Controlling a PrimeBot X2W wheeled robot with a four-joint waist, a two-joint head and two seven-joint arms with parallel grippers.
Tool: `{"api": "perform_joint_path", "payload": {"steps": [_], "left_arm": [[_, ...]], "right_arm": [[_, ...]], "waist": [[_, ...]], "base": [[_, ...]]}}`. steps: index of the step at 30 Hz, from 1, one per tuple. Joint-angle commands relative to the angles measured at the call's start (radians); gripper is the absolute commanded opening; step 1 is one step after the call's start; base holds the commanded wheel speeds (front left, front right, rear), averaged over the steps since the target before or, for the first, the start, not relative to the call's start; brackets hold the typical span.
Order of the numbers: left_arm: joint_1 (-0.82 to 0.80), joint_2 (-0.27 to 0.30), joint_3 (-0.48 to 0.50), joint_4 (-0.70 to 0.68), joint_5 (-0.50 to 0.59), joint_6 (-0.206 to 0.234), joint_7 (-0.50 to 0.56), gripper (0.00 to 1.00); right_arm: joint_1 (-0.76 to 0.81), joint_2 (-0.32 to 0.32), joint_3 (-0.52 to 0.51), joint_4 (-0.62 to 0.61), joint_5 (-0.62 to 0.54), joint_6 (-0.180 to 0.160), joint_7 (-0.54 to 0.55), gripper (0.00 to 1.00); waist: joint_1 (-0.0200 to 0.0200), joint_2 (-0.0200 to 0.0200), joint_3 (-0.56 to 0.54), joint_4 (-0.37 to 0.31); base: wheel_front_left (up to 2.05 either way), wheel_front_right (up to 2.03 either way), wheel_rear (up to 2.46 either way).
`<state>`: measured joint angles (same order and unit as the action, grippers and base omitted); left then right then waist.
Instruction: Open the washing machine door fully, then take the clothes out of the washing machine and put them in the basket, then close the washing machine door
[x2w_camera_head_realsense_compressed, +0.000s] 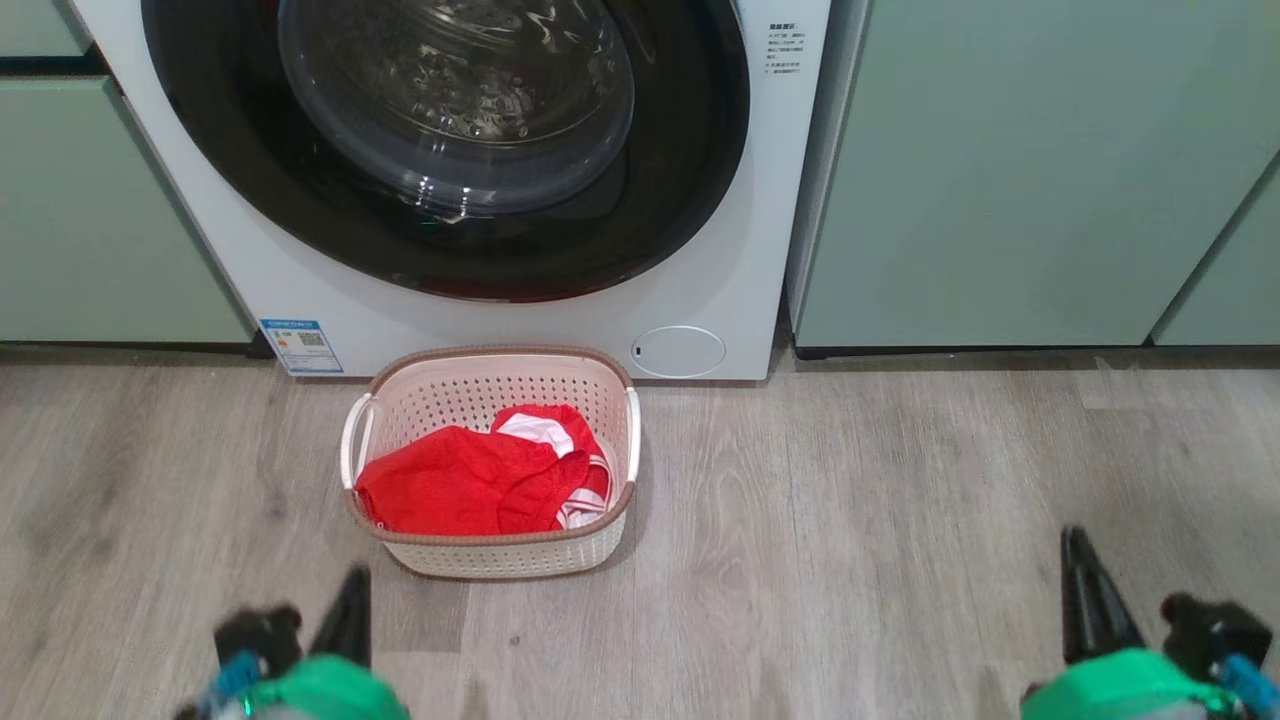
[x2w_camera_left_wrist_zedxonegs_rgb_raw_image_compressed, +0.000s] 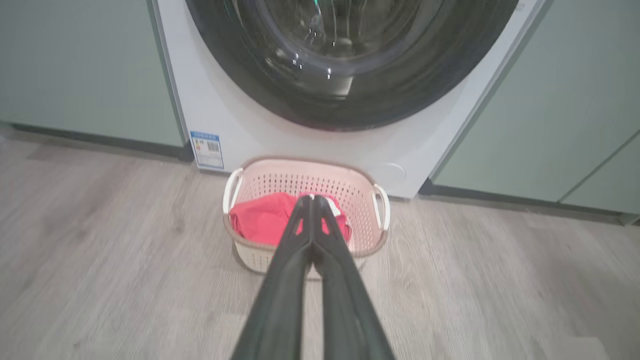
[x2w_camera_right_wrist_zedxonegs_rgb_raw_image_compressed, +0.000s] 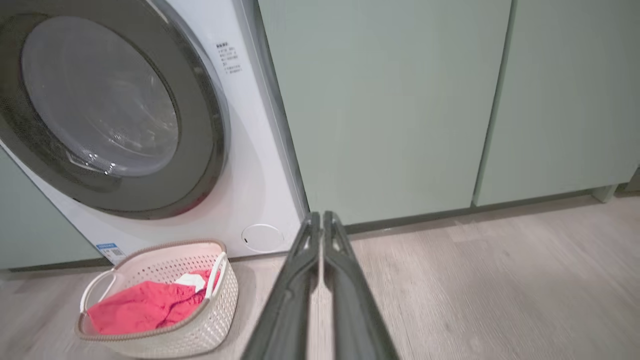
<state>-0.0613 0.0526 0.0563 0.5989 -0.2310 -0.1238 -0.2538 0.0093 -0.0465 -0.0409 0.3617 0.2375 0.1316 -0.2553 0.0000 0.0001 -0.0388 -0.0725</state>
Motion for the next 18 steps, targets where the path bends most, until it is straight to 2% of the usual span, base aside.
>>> {"api": "perform_joint_path", "payload": {"steps": [1, 18], "left_arm": [[0.001, 0.000, 0.002, 0.001, -0.008, 0.000, 0.004, 0.00], [-0.005, -0.001, 0.009, -0.048, -0.195, -0.001, 0.053, 0.00]], "right_arm": [[0.000, 0.000, -0.001, 0.002, 0.008, 0.000, 0.003, 0.00], [-0.016, 0.000, -0.011, -0.015, 0.195, 0.000, 0.053, 0.00]], "waist": [[0.0000, -0.0001, 0.000, 0.000], [0.0000, -0.0001, 0.006, 0.010]], "base": [[0.00, 0.00, 0.00], [0.00, 0.00, 0.00]]}}
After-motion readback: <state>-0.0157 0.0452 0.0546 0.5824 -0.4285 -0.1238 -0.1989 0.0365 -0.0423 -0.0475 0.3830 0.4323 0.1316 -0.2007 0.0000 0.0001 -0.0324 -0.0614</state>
